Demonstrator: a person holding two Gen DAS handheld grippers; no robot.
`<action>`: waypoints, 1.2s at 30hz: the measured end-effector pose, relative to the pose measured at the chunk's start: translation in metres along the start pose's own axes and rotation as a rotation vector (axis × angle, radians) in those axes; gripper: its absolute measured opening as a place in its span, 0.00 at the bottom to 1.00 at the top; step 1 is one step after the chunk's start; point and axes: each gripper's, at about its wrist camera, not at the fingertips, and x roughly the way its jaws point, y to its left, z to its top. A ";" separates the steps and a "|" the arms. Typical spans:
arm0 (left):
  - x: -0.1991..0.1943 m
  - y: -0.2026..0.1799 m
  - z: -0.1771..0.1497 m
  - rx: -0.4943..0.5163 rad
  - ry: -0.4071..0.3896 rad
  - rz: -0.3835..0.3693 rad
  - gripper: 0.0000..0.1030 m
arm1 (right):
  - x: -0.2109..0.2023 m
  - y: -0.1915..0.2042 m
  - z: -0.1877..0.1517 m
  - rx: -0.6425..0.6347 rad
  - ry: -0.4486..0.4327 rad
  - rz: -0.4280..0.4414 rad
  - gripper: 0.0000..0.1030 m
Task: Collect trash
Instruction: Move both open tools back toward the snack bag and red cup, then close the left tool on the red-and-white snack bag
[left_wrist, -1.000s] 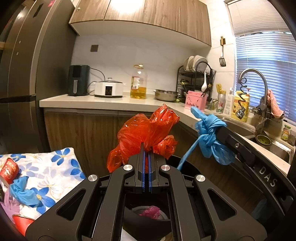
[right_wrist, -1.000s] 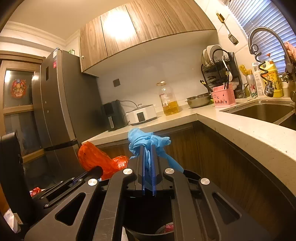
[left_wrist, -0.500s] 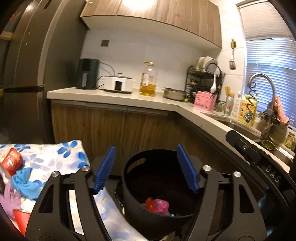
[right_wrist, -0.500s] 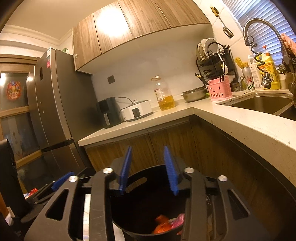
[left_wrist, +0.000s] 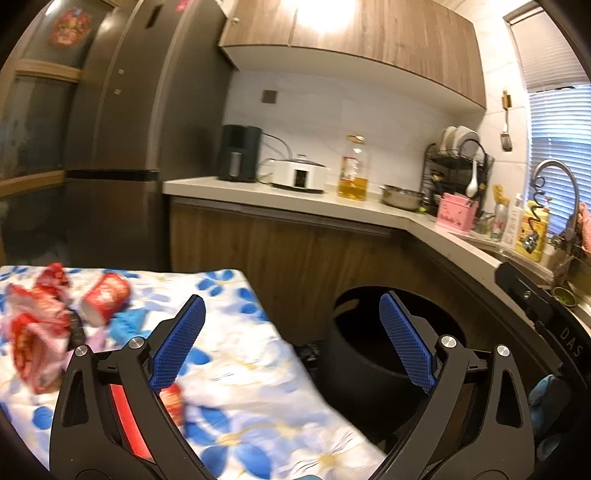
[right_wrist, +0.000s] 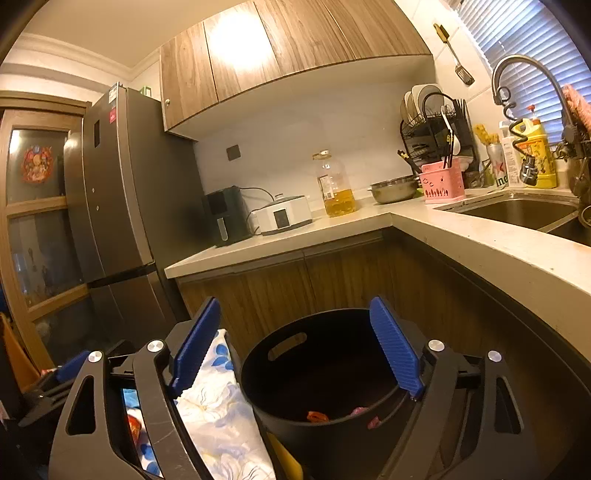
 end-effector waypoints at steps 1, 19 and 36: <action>-0.006 0.004 -0.001 -0.002 -0.004 0.008 0.91 | -0.004 0.002 -0.001 -0.001 -0.002 -0.004 0.80; -0.093 0.098 -0.021 -0.041 -0.055 0.274 0.92 | -0.060 0.076 -0.040 -0.021 0.001 0.078 0.81; -0.106 0.175 -0.035 -0.134 -0.021 0.424 0.92 | -0.046 0.134 -0.078 -0.054 0.086 0.195 0.81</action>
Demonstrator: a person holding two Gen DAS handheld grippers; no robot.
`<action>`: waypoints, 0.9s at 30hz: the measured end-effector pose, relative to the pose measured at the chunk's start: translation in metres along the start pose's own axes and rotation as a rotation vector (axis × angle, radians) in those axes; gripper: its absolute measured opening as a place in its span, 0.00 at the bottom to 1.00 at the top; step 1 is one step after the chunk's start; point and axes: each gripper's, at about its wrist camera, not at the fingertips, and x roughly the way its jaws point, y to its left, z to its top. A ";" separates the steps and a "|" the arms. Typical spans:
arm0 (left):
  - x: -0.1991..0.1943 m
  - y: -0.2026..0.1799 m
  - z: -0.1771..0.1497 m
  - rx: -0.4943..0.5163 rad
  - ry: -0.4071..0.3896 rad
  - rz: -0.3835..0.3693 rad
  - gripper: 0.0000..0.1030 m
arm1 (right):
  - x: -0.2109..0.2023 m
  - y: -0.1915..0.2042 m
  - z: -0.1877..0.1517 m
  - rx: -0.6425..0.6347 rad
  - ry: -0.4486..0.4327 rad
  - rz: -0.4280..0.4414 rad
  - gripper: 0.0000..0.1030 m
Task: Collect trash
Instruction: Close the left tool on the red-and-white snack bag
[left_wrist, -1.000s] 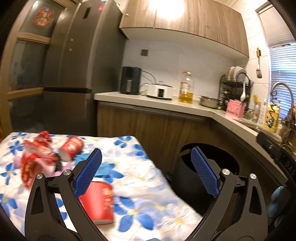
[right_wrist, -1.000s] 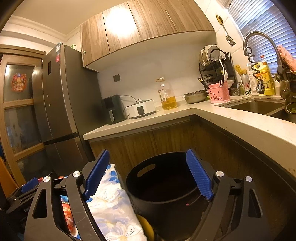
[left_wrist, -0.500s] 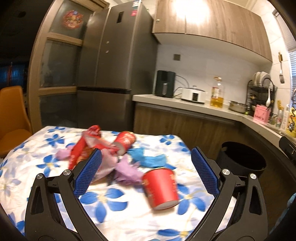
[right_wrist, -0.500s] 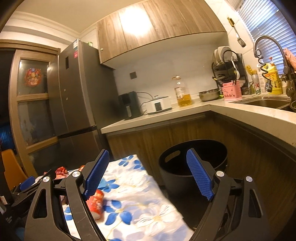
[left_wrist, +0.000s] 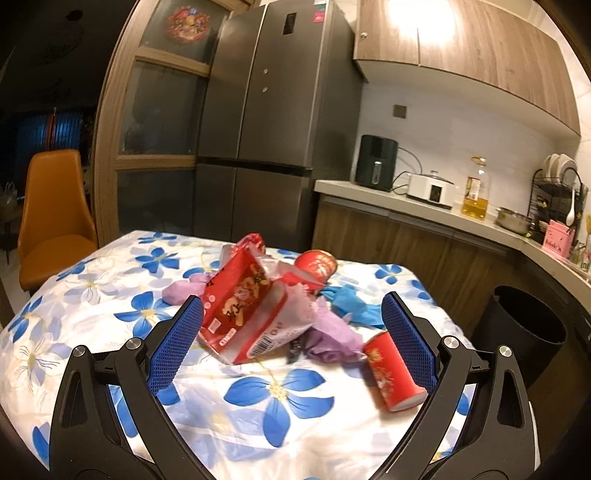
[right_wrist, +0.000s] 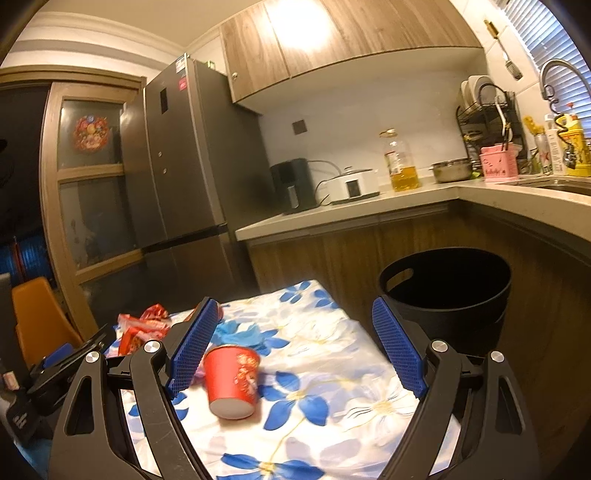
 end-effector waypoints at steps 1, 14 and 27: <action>0.004 0.002 0.001 -0.007 0.004 0.002 0.92 | 0.001 0.001 -0.001 -0.003 0.003 0.003 0.81; 0.083 0.012 0.021 -0.103 0.109 -0.020 0.58 | 0.034 0.017 -0.024 -0.028 0.074 0.012 0.81; 0.092 0.032 0.003 -0.138 0.177 -0.070 0.06 | 0.071 0.035 -0.053 -0.051 0.186 0.083 0.81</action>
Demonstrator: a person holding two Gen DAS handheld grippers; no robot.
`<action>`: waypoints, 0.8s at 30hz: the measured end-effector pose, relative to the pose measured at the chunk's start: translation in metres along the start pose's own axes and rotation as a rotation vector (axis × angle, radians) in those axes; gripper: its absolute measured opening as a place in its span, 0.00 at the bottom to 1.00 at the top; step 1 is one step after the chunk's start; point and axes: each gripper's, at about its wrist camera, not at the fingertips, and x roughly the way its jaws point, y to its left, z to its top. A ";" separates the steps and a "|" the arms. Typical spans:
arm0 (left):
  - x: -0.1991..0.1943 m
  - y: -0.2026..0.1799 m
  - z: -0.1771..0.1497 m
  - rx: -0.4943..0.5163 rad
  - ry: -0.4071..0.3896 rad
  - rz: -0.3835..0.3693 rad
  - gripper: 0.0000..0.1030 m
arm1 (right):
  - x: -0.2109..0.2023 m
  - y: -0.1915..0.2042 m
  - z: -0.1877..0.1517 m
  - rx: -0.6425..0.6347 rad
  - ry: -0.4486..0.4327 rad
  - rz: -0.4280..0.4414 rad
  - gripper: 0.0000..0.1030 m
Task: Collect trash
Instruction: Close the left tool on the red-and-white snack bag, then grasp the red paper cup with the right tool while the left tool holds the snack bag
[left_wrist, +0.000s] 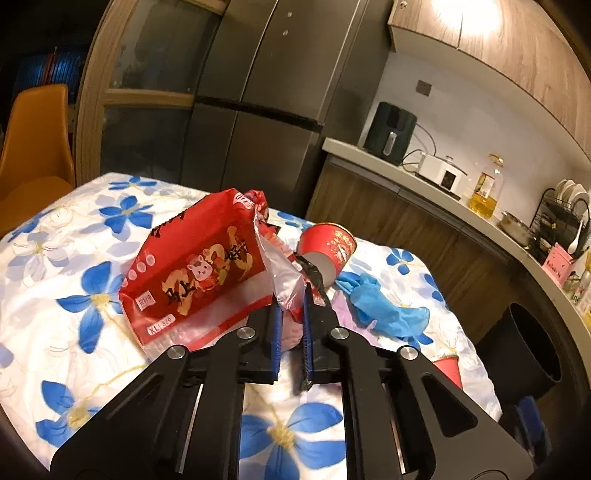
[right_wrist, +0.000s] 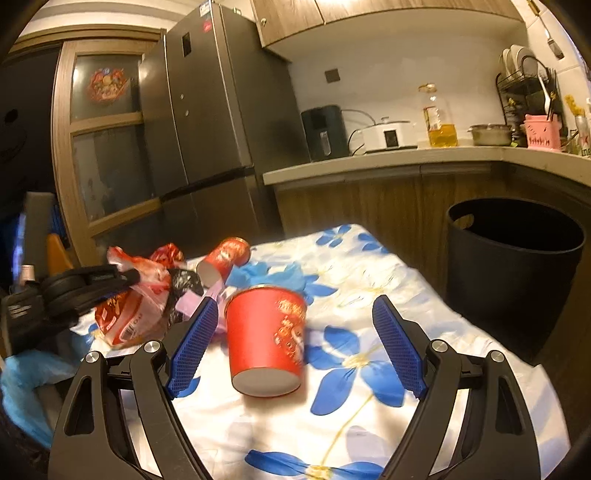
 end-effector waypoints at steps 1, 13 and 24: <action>-0.008 0.002 -0.002 0.000 -0.013 -0.003 0.05 | 0.002 0.001 -0.001 -0.001 0.003 -0.001 0.81; -0.081 0.007 -0.010 0.029 -0.139 -0.048 0.04 | 0.033 0.009 -0.005 0.013 0.055 0.020 0.84; -0.091 0.008 -0.010 0.035 -0.151 -0.053 0.04 | 0.058 0.009 -0.014 0.012 0.139 0.021 0.75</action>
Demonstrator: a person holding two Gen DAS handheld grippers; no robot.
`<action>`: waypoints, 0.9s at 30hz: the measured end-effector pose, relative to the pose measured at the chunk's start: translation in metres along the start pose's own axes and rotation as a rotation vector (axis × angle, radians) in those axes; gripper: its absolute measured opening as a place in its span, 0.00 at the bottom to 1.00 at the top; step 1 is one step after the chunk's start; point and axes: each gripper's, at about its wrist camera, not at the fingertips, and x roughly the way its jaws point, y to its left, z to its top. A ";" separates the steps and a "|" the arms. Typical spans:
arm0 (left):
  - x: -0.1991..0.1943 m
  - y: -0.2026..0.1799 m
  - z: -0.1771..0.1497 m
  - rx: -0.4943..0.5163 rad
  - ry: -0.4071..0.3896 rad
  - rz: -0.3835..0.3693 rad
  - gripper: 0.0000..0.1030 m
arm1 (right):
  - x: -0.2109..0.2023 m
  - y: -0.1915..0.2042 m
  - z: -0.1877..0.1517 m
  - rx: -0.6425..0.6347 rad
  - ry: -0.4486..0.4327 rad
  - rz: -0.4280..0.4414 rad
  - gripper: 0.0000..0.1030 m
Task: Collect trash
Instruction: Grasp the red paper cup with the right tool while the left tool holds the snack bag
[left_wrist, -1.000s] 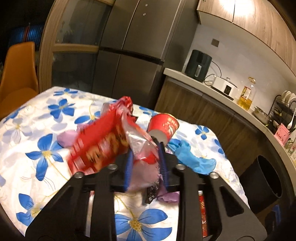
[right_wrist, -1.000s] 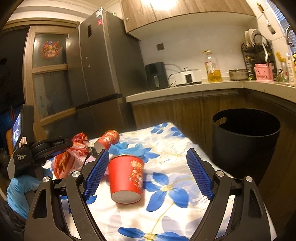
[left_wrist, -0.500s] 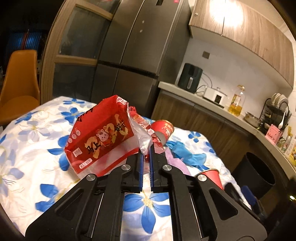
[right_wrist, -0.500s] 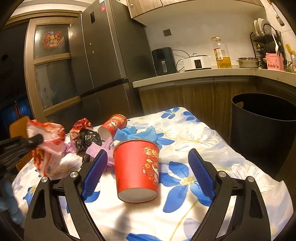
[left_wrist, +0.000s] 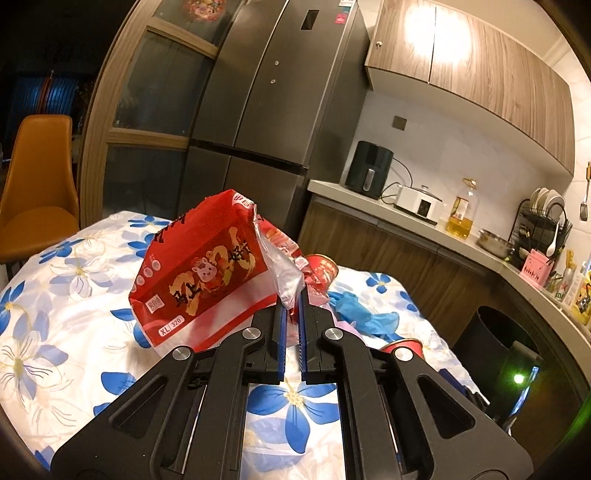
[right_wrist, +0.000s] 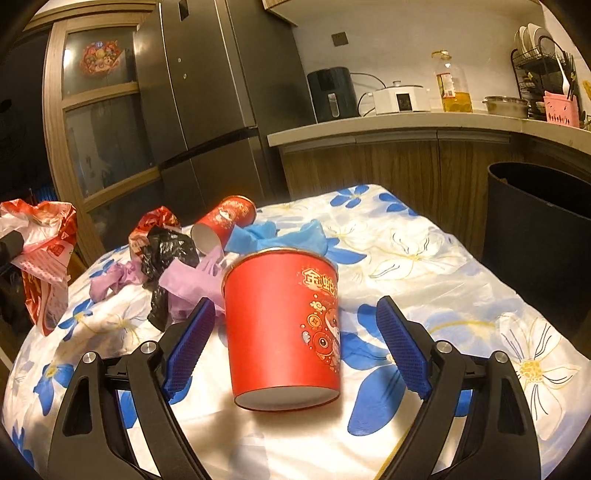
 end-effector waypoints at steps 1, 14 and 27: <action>0.000 0.000 0.000 0.001 0.001 -0.001 0.04 | 0.001 0.000 0.000 0.003 0.004 0.003 0.69; -0.005 -0.006 0.003 0.021 -0.004 -0.008 0.04 | -0.007 -0.001 0.001 0.019 -0.004 0.048 0.54; -0.017 -0.025 0.000 0.059 -0.006 -0.059 0.04 | -0.058 -0.017 0.012 0.048 -0.097 0.035 0.53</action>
